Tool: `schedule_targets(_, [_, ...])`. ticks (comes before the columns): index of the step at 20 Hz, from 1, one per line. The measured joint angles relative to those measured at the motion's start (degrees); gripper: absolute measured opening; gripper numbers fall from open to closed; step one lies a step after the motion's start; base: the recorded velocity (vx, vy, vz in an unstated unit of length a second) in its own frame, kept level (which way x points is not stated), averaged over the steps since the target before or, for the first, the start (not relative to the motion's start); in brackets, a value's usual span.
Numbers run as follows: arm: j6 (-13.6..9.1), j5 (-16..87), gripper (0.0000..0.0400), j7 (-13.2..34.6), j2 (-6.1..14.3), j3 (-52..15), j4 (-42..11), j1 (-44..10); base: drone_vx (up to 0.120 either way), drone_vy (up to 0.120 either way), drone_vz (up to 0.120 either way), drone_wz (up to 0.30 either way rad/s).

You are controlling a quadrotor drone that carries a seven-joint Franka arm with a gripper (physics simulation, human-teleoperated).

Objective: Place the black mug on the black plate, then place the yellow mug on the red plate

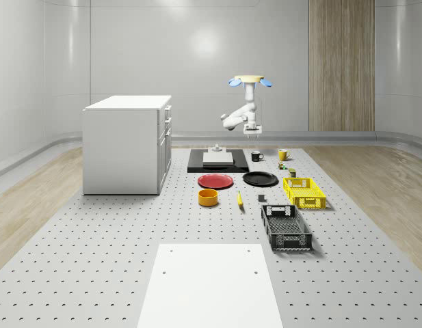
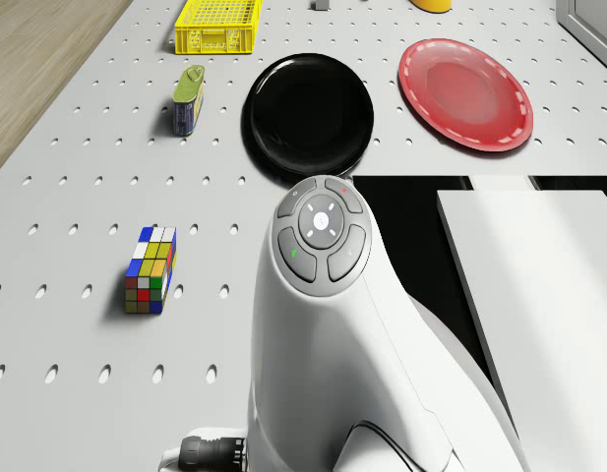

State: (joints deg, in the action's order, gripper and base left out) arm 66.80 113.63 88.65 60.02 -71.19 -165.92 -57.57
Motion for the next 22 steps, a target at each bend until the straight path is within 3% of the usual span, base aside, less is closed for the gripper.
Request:
schedule_targets(6, [0.8, -0.4, 0.04, 1.5, 2.1, -1.2, 0.0, -1.9, 0.0, 0.0, -0.12, 0.0])
schedule_targets(11, [2.0, -1.1, 0.04, 2.2, 3.7, -1.9, 0.1, -2.9, 0.0, -0.064, -0.096, 0.0])
schedule_targets(22, [4.8, -2.8, 0.04, 3.5, 7.0, -3.0, 0.3, -4.2, 0.12, 0.0, 0.0, 0.0])
